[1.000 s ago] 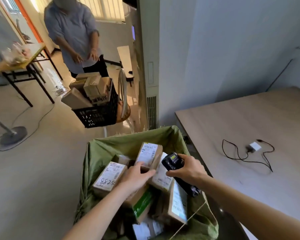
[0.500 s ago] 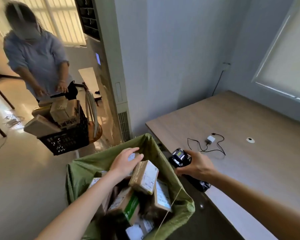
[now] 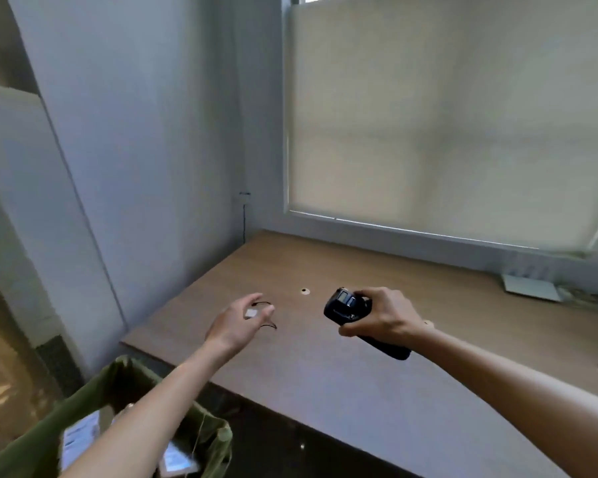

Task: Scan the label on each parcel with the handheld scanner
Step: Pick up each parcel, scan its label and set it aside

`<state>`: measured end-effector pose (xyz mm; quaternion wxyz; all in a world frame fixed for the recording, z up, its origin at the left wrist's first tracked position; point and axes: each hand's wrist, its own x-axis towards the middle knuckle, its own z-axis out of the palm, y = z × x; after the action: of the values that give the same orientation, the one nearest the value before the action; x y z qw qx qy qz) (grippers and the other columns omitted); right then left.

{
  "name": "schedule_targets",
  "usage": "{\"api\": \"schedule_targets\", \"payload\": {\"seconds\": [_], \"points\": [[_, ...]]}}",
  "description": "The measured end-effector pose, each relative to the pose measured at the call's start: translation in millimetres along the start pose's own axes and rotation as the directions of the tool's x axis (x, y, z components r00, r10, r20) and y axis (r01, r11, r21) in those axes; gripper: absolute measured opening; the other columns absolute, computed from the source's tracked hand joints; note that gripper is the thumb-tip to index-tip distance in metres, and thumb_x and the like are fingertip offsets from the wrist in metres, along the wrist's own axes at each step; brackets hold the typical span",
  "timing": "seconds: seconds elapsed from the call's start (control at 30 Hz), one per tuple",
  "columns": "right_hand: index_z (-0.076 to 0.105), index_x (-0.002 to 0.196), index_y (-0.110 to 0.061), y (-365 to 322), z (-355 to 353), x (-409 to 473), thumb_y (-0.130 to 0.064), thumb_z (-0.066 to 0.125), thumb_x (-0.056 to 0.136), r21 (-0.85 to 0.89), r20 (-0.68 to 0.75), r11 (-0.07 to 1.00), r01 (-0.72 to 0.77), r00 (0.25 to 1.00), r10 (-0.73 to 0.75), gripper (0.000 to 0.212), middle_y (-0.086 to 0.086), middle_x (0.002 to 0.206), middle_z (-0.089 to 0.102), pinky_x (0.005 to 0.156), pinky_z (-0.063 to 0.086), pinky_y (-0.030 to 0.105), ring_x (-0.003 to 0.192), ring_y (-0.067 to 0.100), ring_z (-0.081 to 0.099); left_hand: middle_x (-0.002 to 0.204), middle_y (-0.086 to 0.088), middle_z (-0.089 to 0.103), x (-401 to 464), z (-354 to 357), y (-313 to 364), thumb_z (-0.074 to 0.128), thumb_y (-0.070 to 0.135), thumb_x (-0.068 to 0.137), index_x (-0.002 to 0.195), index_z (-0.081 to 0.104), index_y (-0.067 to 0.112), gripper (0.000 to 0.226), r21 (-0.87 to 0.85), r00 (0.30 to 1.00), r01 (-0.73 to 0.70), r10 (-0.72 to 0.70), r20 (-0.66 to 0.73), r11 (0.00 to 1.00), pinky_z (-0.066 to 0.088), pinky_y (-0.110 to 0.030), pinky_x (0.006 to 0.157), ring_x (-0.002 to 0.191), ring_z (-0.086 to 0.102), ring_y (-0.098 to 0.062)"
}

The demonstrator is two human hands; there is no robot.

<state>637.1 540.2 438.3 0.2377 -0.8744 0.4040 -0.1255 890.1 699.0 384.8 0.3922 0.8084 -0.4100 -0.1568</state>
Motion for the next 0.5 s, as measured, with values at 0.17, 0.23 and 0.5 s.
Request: {"api": "schedule_targets", "payload": {"seconds": [0.17, 0.23, 0.5], "points": [[0.072, 0.093, -0.042, 118.8, -104.7, -65.1, -0.058, 0.087, 0.058, 0.032, -0.12, 0.967, -0.254, 0.959, 0.256, 0.042, -0.013, 0.09, 0.074, 0.061, 0.043, 0.023, 0.087, 0.014, 0.067, 0.141, 0.005, 0.06, 11.2, 103.0, 141.2, 0.065, 0.054, 0.09, 0.136, 0.06, 0.03, 0.052, -0.01, 0.967, -0.205, 0.204, 0.155, 0.979, 0.038, -0.025, 0.1, 0.131, 0.053, -0.016], [0.075, 0.099, -0.042, 168.6, -133.5, -96.0, -0.059, 0.087, 0.058, 0.053, -0.158, 0.94, -0.338, 0.926, 0.342, 0.046, -0.013, 0.092, 0.075, 0.058, 0.041, 0.02, 0.087, 0.013, 0.067, 0.144, 0.002, 0.058, 7.9, 154.3, 196.1, 0.065, 0.051, 0.092, 0.138, 0.059, 0.028, 0.052, -0.041, 0.942, -0.259, 0.262, 0.209, 0.965, 0.036, -0.028, 0.107, 0.134, 0.05, -0.018], [0.075, 0.103, -0.038, 379.9, -254.1, -237.1, -0.063, 0.086, 0.051, 0.09, -0.269, 0.781, -0.618, 0.74, 0.616, 0.059, -0.009, 0.098, 0.076, 0.069, 0.053, 0.025, 0.091, 0.015, 0.068, 0.144, 0.003, 0.058, -57.3, 393.4, 392.4, 0.064, 0.055, 0.091, 0.135, 0.062, 0.033, 0.049, -0.159, 0.765, -0.447, 0.468, 0.442, 0.88, 0.037, -0.031, 0.112, 0.136, 0.049, -0.016]]}}
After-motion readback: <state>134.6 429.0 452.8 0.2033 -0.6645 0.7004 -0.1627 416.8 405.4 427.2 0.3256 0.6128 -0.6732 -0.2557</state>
